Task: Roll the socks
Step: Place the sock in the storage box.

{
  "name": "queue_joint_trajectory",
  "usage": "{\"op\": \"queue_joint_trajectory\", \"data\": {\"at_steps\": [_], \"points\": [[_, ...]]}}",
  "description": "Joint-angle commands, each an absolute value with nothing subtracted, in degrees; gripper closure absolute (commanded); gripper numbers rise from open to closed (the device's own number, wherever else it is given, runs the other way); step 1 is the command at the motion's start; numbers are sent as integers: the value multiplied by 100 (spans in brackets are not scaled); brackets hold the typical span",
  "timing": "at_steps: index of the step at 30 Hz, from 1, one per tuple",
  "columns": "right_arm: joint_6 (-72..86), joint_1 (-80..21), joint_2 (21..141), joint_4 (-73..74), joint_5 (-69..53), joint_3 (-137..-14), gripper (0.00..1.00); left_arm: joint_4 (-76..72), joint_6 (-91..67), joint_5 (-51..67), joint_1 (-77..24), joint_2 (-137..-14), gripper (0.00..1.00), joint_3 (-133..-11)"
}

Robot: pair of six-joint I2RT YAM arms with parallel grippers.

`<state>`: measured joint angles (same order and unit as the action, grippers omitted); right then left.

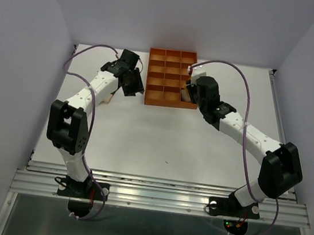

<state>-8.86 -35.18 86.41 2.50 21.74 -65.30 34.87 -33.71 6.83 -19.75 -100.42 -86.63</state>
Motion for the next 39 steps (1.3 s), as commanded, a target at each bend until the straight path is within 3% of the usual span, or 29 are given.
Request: {"op": "queue_joint_trajectory", "data": {"at_steps": [1, 7, 17, 32, 39], "points": [[-1887, -3393, 9104, -139, 2723, -7187, 99, 3138, -3525, -834, -1925, -9615, 50, -8675], [-2600, -3278, 10149, -280, 2663, -8181, 99, 2855, -3375, -834, -1925, -10061, 49, -9042], [-2997, -3278, 11135, -518, 2610, -8798, 99, 2400, -3173, -405, -1925, -10863, 49, -9334], [-2786, -3278, 11531, -545, 2400, -8895, 99, 2004, -2637, 246, -2013, -11830, 51, -9606], [-2725, -3278, 11566, -528, 2092, -8859, 99, 2056, -2233, 211, -2030, -12181, 58, -9904]]}}
